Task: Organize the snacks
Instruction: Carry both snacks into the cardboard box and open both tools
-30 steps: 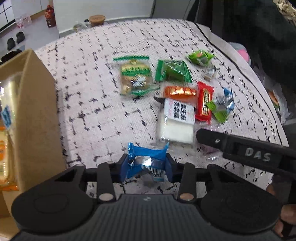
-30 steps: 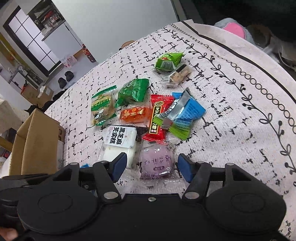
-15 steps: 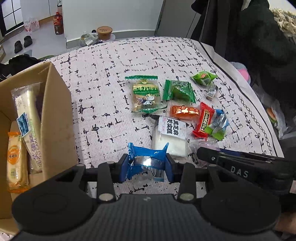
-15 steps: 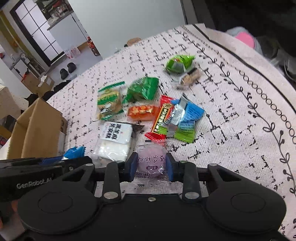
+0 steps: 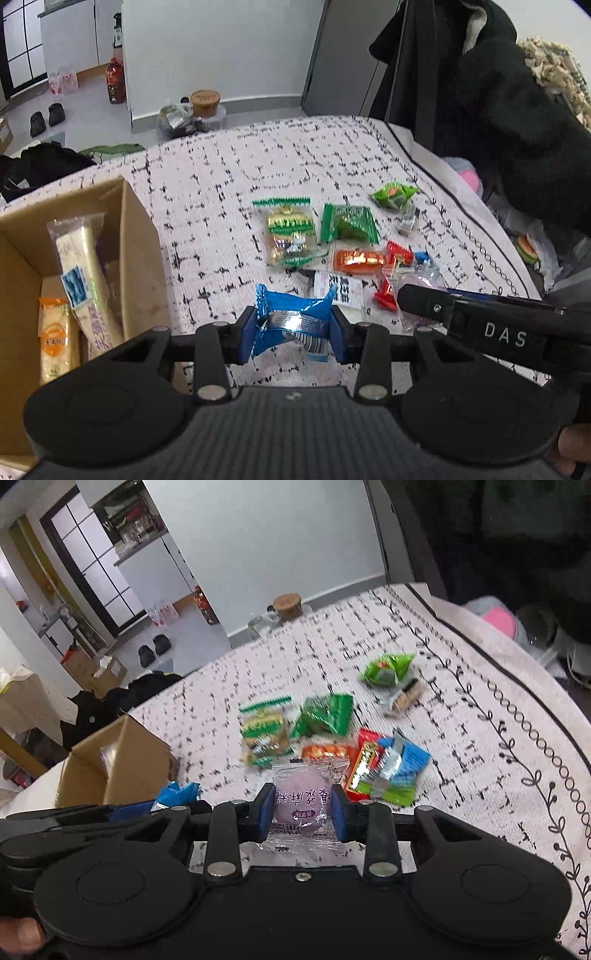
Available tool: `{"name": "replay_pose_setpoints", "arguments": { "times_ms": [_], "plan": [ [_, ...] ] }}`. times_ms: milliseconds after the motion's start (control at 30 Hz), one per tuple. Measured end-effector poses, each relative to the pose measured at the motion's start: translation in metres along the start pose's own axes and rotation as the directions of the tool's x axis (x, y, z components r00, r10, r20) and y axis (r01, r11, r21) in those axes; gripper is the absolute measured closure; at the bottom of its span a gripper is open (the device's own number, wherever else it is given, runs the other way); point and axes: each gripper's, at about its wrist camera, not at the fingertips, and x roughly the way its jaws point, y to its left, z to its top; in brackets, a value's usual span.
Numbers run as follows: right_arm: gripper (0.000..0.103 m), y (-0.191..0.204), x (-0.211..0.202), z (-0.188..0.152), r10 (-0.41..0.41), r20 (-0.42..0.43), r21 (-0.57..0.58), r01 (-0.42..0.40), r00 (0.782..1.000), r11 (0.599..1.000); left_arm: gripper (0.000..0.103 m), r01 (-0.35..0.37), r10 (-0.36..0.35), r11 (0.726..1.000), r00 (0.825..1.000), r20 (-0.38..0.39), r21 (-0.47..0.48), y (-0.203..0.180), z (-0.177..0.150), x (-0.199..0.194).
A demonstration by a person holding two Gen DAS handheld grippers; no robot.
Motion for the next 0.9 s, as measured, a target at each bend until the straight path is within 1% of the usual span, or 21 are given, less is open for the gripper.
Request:
{"name": "replay_pose_setpoints", "arguments": {
  "times_ms": [267,467,733,900],
  "plan": [
    [0.072,0.023,-0.009,0.009,0.026,0.036,-0.018,-0.025,0.999,1.000,0.063,-0.009,0.011,0.999,0.998,0.060,-0.037,0.019,0.010,-0.021],
    [0.072,0.048,-0.011,0.014,0.071,0.054,-0.051,-0.068,0.996,0.996,0.063,-0.016,0.023,0.997,0.994,0.102,-0.073,0.040,0.019,-0.041],
    [0.072,0.080,-0.005,0.018,0.125,0.053,-0.091,-0.120,0.991,0.989,0.063,-0.040,0.057,0.991,0.989,0.133,-0.128,0.071,0.020,-0.060],
    [0.072,0.098,-0.001,0.018,0.152,0.052,-0.104,-0.146,0.987,0.984,0.063,-0.066,0.087,0.987,0.986,0.143,-0.145,0.091,0.020,-0.070]
  ]
}}
